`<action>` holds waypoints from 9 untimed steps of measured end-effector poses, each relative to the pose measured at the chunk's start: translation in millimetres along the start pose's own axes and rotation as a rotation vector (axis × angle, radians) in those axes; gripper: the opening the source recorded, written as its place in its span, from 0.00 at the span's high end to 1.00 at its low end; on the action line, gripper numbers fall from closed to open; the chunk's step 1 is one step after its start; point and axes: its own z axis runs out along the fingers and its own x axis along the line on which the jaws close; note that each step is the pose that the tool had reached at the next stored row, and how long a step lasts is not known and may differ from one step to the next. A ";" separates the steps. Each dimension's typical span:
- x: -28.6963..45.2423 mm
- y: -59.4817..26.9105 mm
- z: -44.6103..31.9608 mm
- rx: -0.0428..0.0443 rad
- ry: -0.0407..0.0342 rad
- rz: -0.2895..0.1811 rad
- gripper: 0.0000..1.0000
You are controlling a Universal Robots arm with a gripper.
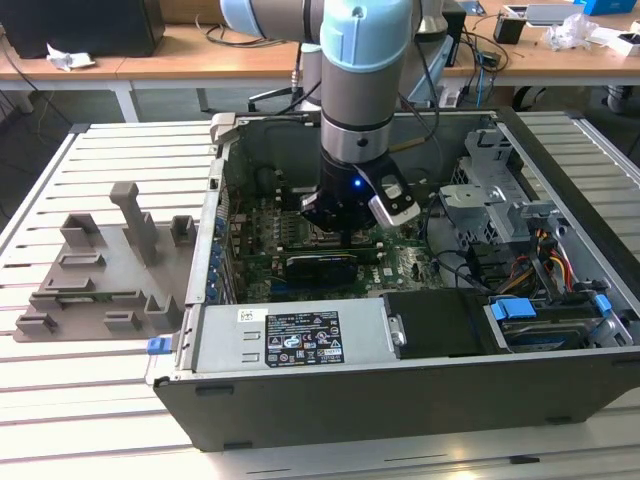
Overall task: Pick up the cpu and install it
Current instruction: 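Install the second cpu locking lever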
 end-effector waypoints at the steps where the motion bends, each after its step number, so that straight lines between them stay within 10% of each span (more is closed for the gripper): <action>1: -0.1 0.3 -0.1 -0.0004 0.0000 0.000 0.89; 6: -2.0 1.5 -8.9 -0.0108 -0.0001 0.000 0.89; 9: -2.4 4.8 -8.2 -0.0340 0.0010 0.000 0.89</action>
